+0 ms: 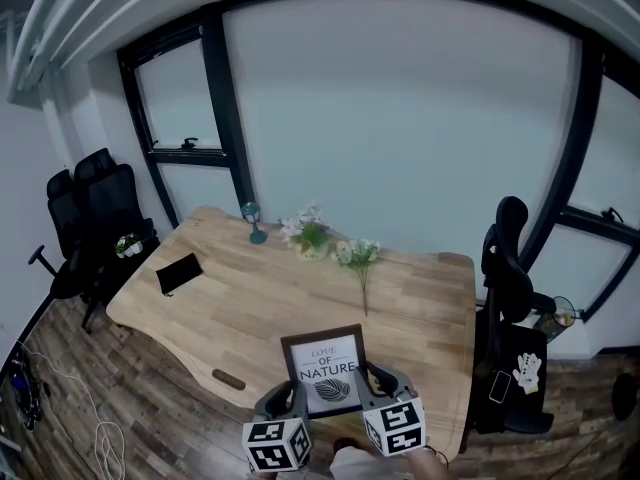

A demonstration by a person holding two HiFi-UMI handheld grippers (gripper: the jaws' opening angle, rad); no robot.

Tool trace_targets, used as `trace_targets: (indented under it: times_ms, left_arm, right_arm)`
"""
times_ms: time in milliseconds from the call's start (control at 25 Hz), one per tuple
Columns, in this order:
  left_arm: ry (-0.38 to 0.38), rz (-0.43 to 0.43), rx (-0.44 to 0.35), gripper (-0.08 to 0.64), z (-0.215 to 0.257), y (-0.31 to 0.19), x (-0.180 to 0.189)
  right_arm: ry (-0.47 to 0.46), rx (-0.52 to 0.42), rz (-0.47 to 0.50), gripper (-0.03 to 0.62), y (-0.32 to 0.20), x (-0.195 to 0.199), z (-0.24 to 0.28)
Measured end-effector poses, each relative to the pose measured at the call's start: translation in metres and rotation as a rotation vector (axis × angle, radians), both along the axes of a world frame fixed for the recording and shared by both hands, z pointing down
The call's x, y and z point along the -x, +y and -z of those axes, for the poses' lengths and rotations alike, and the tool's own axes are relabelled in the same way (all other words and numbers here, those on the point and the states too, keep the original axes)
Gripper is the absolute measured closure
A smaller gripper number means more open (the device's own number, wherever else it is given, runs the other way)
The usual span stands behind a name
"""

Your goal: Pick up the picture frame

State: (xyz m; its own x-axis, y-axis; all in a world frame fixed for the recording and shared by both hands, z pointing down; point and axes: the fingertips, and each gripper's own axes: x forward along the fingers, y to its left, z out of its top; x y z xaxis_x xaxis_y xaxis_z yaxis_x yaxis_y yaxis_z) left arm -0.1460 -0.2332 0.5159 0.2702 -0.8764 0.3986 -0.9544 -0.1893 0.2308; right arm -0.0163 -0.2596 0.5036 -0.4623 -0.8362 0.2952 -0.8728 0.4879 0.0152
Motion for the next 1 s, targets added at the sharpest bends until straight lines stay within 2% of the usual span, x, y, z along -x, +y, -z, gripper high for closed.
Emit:
trace_targets:
  times_ms: [1000]
  left_arm:
    - [0.020, -0.008, -0.083, 0.494, 0.057, 0.060, -0.012]
  right_arm:
    - [-0.039, -0.096, -0.004, 0.517, 0.061, -0.013, 0.049]
